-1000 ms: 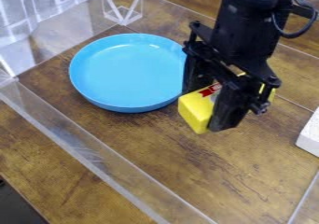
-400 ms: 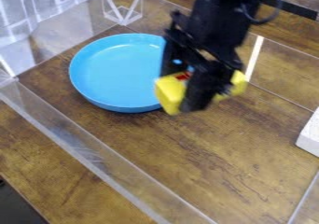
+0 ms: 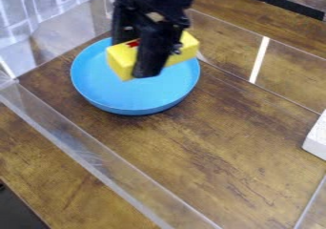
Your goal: Put the yellow block in the blue tray
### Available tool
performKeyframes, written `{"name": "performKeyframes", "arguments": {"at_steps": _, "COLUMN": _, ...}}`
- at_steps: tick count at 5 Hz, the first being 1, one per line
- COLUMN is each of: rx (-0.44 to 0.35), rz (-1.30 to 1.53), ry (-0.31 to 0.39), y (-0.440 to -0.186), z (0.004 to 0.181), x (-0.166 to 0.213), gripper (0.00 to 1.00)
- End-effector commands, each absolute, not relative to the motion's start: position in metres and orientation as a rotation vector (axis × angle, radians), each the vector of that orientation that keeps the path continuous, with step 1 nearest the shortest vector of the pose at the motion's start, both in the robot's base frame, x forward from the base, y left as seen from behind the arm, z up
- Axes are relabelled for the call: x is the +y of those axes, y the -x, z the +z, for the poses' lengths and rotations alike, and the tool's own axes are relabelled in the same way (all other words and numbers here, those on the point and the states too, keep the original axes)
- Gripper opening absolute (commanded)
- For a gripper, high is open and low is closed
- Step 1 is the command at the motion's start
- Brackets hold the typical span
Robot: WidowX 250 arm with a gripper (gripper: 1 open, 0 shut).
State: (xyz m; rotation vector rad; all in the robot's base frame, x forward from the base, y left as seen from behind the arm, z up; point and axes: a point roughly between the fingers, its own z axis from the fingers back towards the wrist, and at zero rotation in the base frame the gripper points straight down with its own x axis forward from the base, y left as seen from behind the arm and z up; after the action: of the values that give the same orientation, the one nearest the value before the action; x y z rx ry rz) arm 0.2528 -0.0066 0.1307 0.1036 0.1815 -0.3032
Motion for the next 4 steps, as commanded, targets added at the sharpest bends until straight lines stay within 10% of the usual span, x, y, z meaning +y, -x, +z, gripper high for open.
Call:
{"name": "performKeyframes", "arguments": {"at_steps": 1, "rx": 0.108, "rz": -0.226, "ry": -0.104, "y": -0.257, "z": 0.140, "x": -0.003, "gripper": 0.00}}
{"name": "performKeyframes", "arguments": {"at_steps": 4, "rx": 0.102, "rz": -0.201, "ry": -0.076, "y": -0.266, "z": 0.134, "x": 0.000, "gripper": 0.00}}
